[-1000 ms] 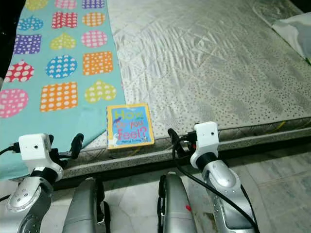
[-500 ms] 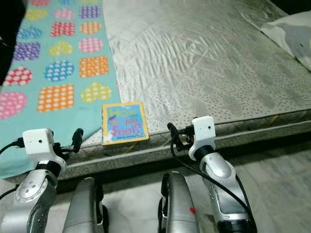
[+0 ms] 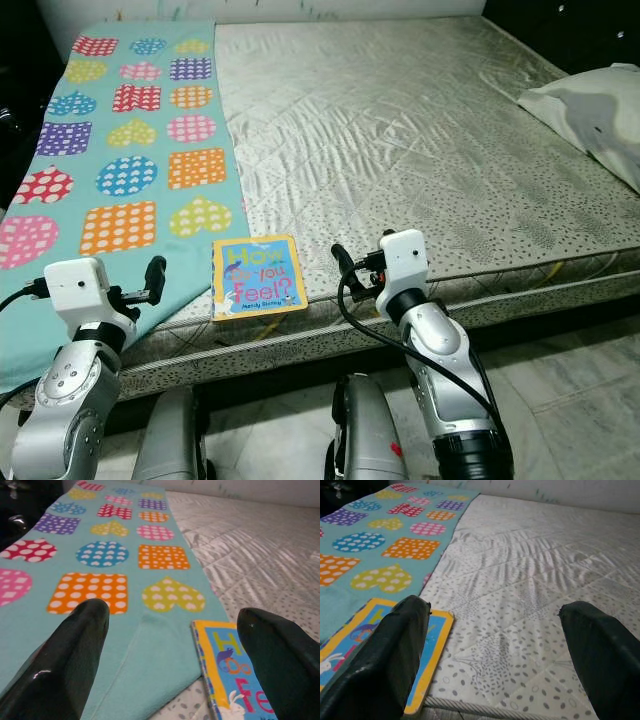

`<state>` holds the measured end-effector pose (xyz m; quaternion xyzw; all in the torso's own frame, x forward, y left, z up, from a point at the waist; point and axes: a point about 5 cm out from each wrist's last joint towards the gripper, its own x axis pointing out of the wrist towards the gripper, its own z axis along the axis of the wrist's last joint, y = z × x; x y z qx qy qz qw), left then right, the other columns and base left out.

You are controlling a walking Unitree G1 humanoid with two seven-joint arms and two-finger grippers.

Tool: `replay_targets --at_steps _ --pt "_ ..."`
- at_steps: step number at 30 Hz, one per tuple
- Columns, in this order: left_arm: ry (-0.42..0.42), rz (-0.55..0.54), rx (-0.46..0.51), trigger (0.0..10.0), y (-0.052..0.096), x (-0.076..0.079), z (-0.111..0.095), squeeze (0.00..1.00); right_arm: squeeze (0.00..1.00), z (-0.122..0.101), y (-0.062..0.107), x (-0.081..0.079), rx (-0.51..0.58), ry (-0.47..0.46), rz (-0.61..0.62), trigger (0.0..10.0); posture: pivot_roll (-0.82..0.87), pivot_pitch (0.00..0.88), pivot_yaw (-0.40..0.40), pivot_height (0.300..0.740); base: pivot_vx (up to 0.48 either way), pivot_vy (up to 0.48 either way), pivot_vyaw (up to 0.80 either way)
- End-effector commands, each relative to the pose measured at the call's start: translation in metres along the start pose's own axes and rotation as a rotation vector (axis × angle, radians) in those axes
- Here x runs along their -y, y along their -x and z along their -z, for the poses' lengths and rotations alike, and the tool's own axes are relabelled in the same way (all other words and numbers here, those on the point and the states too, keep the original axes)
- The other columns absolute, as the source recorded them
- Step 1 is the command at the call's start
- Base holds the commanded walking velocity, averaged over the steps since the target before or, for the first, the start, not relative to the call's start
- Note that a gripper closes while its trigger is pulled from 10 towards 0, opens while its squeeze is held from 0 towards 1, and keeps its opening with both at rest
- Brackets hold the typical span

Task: Clean up the room

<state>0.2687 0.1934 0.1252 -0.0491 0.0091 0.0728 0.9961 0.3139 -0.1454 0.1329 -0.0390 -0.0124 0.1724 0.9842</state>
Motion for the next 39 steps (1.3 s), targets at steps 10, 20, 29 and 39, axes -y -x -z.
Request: replay_targets --at_steps 10,20,29,39 --pt "0.011 -0.077 -0.005 10.0 -0.006 -0.008 0.005 0.0 0.0 -0.006 0.001 0.016 0.028 0.021 0.039 10.0 -0.03 0.038 -0.034 0.536 0.0 0.0 0.0" --pt "0.018 -0.106 -0.05 10.0 0.017 -0.019 0.018 0.0 0.0 -0.002 0.015 0.016 -0.019 0.033 0.018 10.0 -0.04 0.144 -0.084 0.536 0.0 0.0 0.0" --pt "0.09 -0.073 -0.119 10.0 0.03 -0.01 0.024 0.0 0.0 0.009 0.041 0.013 -0.091 0.024 0.036 10.0 -0.07 0.255 -0.088 0.536 0.0 0.0 0.0" --pt "0.096 -0.005 -0.189 10.0 0.002 0.008 0.034 0.0 0.0 0.018 0.07 0.008 -0.162 0.023 0.064 10.0 -0.12 0.299 -0.087 0.526 0.0 0.0 0.0"
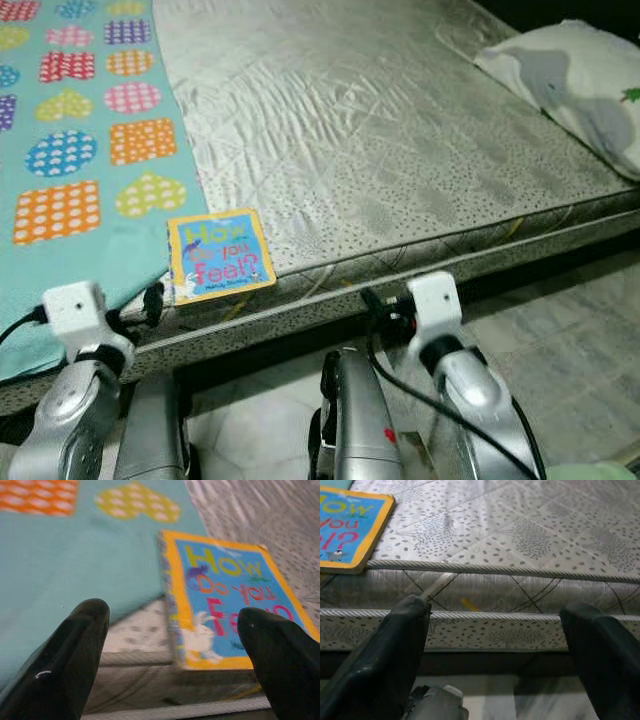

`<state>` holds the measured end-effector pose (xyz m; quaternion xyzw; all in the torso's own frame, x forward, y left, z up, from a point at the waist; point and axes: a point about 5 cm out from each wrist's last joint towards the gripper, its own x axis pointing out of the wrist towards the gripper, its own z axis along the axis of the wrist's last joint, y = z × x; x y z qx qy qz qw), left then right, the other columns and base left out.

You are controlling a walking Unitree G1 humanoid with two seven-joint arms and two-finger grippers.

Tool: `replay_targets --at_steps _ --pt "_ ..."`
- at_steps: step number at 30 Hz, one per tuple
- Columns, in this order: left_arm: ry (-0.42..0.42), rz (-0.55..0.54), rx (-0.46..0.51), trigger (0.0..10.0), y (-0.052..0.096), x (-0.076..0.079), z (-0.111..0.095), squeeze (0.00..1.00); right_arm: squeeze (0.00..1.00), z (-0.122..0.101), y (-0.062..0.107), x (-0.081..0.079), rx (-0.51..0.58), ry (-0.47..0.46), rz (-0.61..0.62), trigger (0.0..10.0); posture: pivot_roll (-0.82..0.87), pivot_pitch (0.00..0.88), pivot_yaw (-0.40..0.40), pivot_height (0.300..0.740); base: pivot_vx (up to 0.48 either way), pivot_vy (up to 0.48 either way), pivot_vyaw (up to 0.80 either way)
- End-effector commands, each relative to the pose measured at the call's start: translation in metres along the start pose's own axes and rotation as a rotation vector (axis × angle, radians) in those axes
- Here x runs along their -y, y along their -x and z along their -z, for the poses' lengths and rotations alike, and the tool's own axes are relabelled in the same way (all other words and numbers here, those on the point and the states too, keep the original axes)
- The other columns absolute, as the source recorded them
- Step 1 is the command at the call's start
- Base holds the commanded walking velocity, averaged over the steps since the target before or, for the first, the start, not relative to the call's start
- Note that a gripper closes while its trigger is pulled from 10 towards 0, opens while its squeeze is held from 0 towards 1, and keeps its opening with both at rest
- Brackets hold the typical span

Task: Clean up the room

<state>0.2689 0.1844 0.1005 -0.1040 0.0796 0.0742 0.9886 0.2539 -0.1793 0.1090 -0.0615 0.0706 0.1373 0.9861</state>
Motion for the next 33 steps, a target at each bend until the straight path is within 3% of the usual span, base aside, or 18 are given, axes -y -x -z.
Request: replay_targets --at_steps 1,6,10,20,29,33 --pt "-0.005 0.006 -0.045 10.0 -0.001 0.002 0.01 0.0 0.0 -0.005 0.003 -0.002 0.011 0.004 0.001 10.0 -0.12 0.299 -0.087 0.521 0.0 0.0 0.0" --pt "0.002 0.01 -0.089 10.0 -0.007 0.007 0.018 0.0 0.0 -0.004 0.012 -0.002 -0.009 0.005 0.006 10.0 -0.15 0.314 -0.083 0.521 0.0 0.0 0.0" --pt "0.006 -0.041 -0.114 10.0 -0.011 0.001 0.023 0.0 0.0 -0.004 0.017 0.002 -0.02 0.009 0.022 10.0 -0.17 0.321 -0.08 0.521 0.0 0.0 0.0" --pt "-0.006 -0.069 -0.009 10.0 -0.013 -0.009 0.006 0.0 0.0 -0.001 0.02 0.002 -0.04 0.009 0.023 10.0 -0.16 0.329 -0.078 0.506 0.0 0.0 0.0" --pt "-0.009 -0.096 -0.007 10.0 -0.02 -0.019 0.003 0.0 0.0 -0.002 0.02 0.002 -0.046 0.007 0.027 10.0 -0.16 0.327 -0.076 0.506 0.0 0.0 0.0" --pt "0.029 -0.034 -0.049 10.0 -0.031 -0.016 0.007 0.0 0.0 -0.003 0.021 0.003 -0.041 0.012 0.037 10.0 -0.17 0.327 -0.076 0.506 0.0 0.0 0.0"
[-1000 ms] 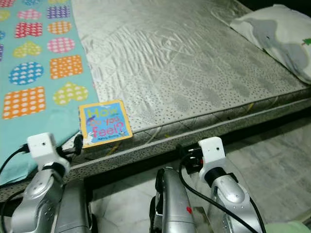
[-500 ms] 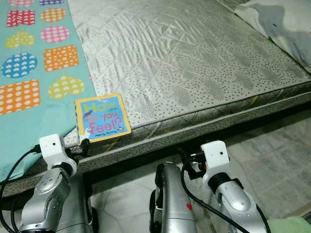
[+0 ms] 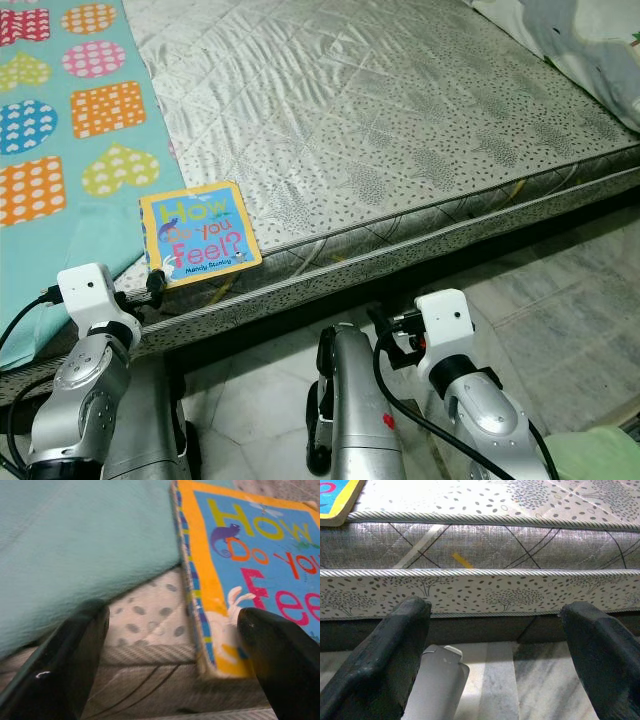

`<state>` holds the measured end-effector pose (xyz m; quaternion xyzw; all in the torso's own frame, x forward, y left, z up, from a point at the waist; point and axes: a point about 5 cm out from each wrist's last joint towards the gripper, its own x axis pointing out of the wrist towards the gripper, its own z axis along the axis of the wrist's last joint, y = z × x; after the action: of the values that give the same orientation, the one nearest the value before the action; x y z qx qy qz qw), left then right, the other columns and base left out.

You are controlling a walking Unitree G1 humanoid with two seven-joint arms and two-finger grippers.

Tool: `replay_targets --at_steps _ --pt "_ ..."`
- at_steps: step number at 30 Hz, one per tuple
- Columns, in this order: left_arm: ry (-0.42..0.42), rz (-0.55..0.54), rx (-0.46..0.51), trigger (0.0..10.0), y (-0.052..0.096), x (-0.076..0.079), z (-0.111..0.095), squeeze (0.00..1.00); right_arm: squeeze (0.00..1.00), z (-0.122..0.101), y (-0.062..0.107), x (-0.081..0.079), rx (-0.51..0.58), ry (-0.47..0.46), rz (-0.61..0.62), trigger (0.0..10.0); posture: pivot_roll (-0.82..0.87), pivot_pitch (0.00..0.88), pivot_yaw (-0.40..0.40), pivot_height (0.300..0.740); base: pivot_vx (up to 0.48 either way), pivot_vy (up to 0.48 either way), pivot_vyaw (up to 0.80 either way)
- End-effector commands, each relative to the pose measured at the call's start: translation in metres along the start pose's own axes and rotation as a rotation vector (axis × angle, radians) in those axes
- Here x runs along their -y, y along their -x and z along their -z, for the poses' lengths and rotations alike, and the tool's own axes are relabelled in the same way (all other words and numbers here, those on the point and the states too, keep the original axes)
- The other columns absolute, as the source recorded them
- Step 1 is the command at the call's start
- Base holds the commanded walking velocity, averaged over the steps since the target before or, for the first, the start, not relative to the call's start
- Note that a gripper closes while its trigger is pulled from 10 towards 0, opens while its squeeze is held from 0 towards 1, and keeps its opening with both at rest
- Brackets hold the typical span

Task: Clean up the room

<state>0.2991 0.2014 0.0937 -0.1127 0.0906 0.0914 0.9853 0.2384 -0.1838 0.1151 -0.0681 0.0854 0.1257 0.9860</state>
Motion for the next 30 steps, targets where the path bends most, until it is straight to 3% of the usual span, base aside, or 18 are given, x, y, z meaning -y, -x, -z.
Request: replay_targets --at_steps 1,11,19,21,25,30 --pt "0.007 0.014 -0.034 10.0 0.0 -0.003 0.009 0.0 0.0 0.0 0.004 0.002 -0.008 0.005 0.016 10.0 -0.17 0.327 -0.076 0.506 0.0 0.0 0.0" --pt "0.111 0.134 -0.144 10.0 -0.018 0.007 0.022 0.0 0.0 -0.004 0.007 0.006 0.0 0.009 0.026 10.0 -0.2 0.332 -0.074 0.506 0.0 0.0 0.0" --pt "0.25 0.303 -0.234 10.0 -0.022 0.026 0.033 0.0 0.0 -0.025 0.015 -0.019 0.059 -0.155 -0.266 10.0 -0.21 0.327 -0.071 0.506 0.0 0.0 0.0" --pt "0.25 0.303 -0.234 10.0 -0.022 0.026 0.033 0.0 0.0 -0.025 0.015 -0.019 0.059 -0.155 -0.266 10.0 -0.21 0.327 -0.071 0.506 0.0 0.0 0.0" --pt "0.36 0.398 -0.254 10.0 -0.021 0.034 0.033 0.0 0.0 -0.029 0.018 -0.028 0.056 -0.226 -0.377 10.0 -0.21 0.325 -0.068 0.506 0.0 0.0 0.0" --pt "0.393 0.455 -0.285 10.0 -0.019 0.037 0.036 0.0 0.0 -0.032 0.019 -0.032 0.056 -0.245 -0.408 10.0 -0.21 0.322 -0.064 0.506 0.0 0.0 0.0"
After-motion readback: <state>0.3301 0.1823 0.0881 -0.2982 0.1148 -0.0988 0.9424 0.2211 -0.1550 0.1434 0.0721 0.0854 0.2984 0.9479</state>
